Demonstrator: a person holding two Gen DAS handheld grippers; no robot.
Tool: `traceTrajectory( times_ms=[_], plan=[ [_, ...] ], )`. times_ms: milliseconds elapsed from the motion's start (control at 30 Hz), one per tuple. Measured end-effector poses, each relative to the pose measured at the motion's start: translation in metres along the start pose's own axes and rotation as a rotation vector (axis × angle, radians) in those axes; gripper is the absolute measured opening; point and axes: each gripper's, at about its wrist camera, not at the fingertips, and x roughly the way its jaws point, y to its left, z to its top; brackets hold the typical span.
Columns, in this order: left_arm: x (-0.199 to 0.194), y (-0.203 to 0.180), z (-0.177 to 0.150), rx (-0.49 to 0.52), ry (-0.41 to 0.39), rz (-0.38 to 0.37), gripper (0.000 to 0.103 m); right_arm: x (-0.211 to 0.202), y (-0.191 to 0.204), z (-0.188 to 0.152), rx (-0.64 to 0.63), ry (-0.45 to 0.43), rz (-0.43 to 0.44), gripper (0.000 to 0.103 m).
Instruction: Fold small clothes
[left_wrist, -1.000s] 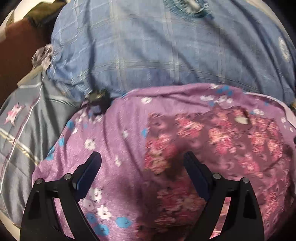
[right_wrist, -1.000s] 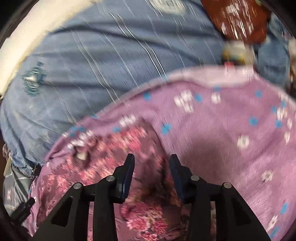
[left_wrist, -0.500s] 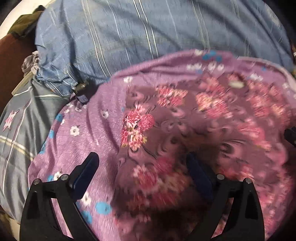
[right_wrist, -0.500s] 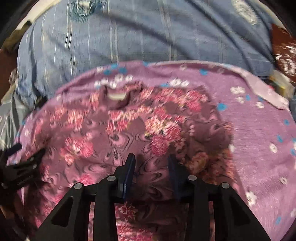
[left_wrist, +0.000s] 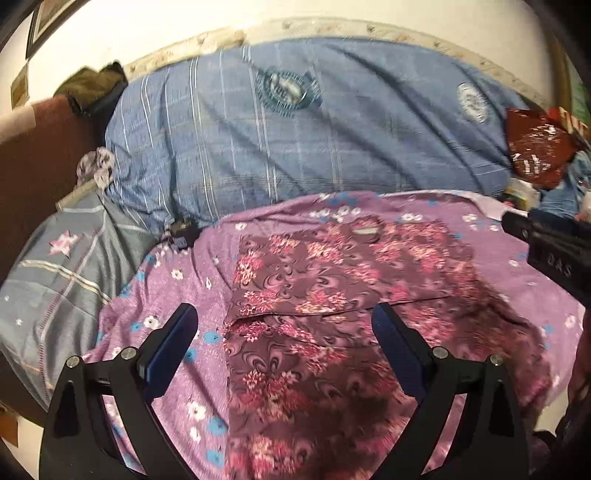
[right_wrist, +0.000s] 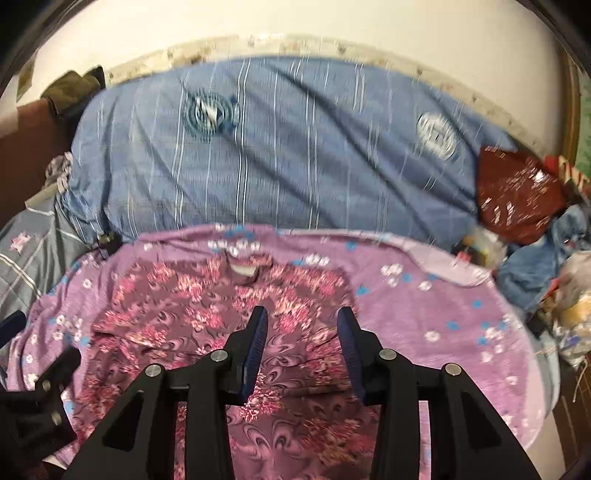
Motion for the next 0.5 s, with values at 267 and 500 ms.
traceTrajectory(
  times_ms=[267,500],
  plan=[
    [-0.066,-0.011,-0.004,0.038,-0.073,-0.012,0.096,-0.071,-0.014,0.001,-0.009,-0.082,-0.027,0.045],
    [-0.1,-0.011,-0.015,0.035,-0.095,-0.01,0.096,-0.112,-0.014,-0.012,-0.067,-0.118,-0.07,0.047]
  ],
)
